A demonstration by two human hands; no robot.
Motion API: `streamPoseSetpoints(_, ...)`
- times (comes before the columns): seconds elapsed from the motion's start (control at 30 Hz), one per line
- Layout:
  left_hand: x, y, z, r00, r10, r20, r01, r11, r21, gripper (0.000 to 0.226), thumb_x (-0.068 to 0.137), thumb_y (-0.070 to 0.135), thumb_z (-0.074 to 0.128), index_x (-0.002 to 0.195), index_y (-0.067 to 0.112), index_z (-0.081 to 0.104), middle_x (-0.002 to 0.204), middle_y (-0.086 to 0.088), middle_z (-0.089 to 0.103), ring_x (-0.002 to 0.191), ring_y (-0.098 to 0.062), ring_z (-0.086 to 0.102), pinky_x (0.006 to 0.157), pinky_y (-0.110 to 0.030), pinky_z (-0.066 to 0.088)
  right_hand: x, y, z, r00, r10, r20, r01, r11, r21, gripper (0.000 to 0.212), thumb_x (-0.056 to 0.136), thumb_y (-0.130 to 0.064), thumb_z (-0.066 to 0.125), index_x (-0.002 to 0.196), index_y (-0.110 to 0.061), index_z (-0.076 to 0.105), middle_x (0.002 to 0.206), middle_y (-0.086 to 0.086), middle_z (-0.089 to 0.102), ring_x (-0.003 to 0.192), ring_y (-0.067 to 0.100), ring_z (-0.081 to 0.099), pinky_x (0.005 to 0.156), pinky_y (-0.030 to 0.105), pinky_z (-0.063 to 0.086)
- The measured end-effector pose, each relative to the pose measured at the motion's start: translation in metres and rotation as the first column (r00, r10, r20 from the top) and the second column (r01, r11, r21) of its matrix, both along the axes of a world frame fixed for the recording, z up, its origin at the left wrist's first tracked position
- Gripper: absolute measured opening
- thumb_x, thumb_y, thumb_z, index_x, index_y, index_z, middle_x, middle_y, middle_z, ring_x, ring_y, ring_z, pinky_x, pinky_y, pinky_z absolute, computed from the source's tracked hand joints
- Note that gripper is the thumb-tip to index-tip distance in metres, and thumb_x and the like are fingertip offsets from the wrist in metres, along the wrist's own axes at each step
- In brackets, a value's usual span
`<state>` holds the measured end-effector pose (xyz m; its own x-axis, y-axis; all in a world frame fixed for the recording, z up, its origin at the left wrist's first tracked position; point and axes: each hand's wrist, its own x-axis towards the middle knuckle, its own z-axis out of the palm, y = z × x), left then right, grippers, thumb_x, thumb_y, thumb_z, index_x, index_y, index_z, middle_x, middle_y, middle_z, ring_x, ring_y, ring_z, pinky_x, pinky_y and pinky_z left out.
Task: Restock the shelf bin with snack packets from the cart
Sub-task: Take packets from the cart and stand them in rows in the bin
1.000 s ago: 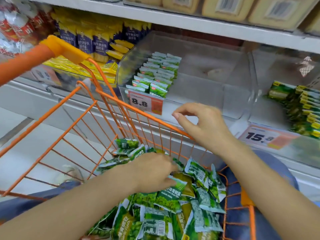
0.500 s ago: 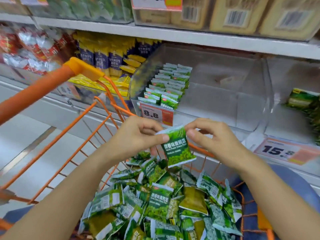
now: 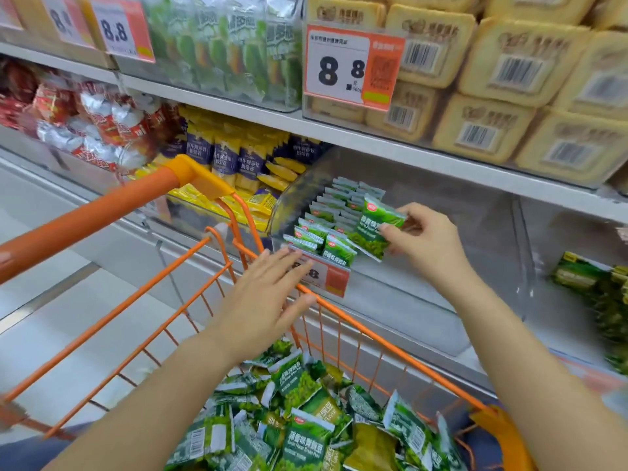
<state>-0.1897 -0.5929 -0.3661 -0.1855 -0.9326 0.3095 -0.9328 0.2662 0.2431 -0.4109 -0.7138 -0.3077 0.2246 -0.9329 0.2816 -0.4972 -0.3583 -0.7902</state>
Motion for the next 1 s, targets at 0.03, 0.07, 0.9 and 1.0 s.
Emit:
streamPoseSetpoints(0.03,0.000,0.000,0.000,1.000,-0.001,-0.004,0.001,1.000,-0.011,0.069,0.097,0.060,0.018,0.144,0.018,0.043,0.151,-0.002,0.039,0.143,-0.015,0.023,0.114,-0.017,-0.012,0.006,-0.012,-0.004,0.996,0.010,-0.093,-0.005,0.999,0.046,0.019,0.075,-0.029,0.073,0.077,-0.013,0.063,0.069,0.013,0.066,0.068,0.024,0.067,0.075,0.046,0.055)
streamPoseSetpoints(0.07,0.000,-0.001,0.000,1.000,-0.002,-0.003,0.002,1.000,-0.026,0.068,0.097,0.060,0.019,0.144,0.018,0.045,0.150,-0.002,0.040,0.143,-0.016,0.025,0.114,-0.016,-0.012,0.012,-0.022,-0.008,0.985,0.038,-0.166,-0.016,0.991,0.134,0.018,0.077,-0.025,0.074,0.078,-0.010,0.064,0.068,0.011,0.067,0.065,0.019,0.068,0.077,0.043,0.056)
streamPoseSetpoints(0.9,0.005,-0.007,-0.006,1.000,-0.023,0.008,0.024,0.997,-0.073,0.057,0.098,0.054,0.027,0.130,0.019,0.059,0.130,-0.001,0.059,0.130,-0.020,0.044,0.116,-0.022,-0.004,0.068,-0.028,-0.032,0.805,0.127,-0.579,0.004,0.975,0.220,0.019,0.082,-0.013,0.072,0.068,-0.001,0.065,0.077,0.018,0.063,0.077,0.024,0.060,0.076,0.035,0.053)
streamPoseSetpoints(1.0,0.006,-0.006,-0.006,1.000,-0.021,0.006,0.022,0.997,-0.073,0.058,0.098,0.055,0.027,0.129,0.019,0.060,0.128,0.000,0.060,0.129,-0.020,0.045,0.116,-0.022,-0.003,0.069,-0.028,-0.032,0.775,0.178,-0.606,-0.032,0.969,0.245,0.036,0.081,-0.004,0.066,0.056,-0.009,0.041,0.066,0.012,0.041,0.064,0.020,0.041,0.063,0.036,0.044)
